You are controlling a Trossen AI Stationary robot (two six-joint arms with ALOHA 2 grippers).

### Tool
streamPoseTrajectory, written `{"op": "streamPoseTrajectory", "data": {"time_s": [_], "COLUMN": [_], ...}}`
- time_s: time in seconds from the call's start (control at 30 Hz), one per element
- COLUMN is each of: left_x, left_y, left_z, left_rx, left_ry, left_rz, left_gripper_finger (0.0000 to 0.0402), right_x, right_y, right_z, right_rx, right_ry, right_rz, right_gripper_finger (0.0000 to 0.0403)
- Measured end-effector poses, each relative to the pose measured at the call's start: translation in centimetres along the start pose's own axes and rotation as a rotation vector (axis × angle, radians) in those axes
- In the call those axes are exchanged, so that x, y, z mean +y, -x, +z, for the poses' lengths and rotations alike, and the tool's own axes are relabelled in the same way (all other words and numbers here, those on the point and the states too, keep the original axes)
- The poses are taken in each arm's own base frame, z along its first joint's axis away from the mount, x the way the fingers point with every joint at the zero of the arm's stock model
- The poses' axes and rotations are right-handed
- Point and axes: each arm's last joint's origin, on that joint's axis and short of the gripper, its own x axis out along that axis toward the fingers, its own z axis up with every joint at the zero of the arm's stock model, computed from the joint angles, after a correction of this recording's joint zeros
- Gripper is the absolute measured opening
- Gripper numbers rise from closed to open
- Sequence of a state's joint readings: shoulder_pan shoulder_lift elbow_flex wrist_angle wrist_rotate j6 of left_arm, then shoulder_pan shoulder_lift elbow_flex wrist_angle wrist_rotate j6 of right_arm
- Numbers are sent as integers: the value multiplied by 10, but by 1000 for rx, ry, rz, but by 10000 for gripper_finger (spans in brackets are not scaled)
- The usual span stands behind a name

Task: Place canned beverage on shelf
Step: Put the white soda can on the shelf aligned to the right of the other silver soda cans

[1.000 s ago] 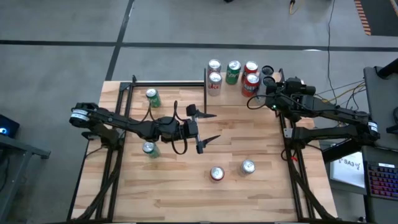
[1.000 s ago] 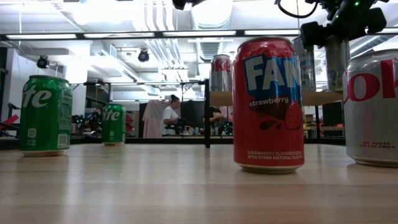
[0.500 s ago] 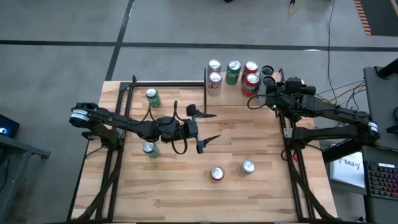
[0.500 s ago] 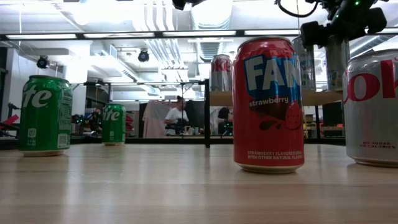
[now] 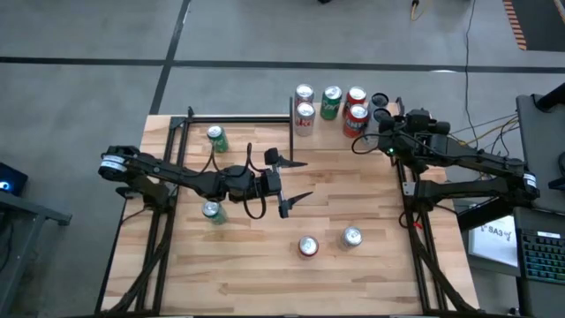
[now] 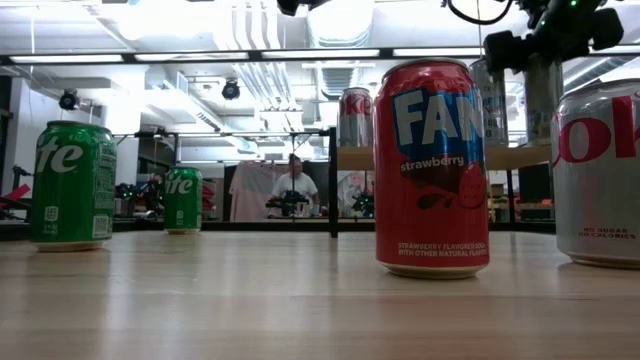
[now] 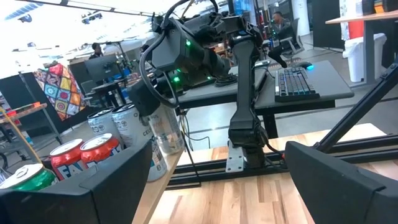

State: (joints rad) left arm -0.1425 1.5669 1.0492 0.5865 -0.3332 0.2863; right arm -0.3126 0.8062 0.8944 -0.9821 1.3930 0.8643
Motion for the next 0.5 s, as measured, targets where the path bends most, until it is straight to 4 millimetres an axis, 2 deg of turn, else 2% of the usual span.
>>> {"op": "streamPoseTrajectory", "data": {"time_s": [0.17,0.5], "left_x": [0,-5], "left_y": [0,-4], "left_z": [0,-6], "left_rx": [0,-18], "left_ry": [-1,-3], "left_rz": [-1,-86], "left_gripper_finger": [352,352], "right_x": [-1,-8], "right_y": [1,7], "right_z": [6,42], "right_rx": [-12,9], "right_ry": [1,13], "right_rz": [-6,51], "right_gripper_finger": [232,232]}}
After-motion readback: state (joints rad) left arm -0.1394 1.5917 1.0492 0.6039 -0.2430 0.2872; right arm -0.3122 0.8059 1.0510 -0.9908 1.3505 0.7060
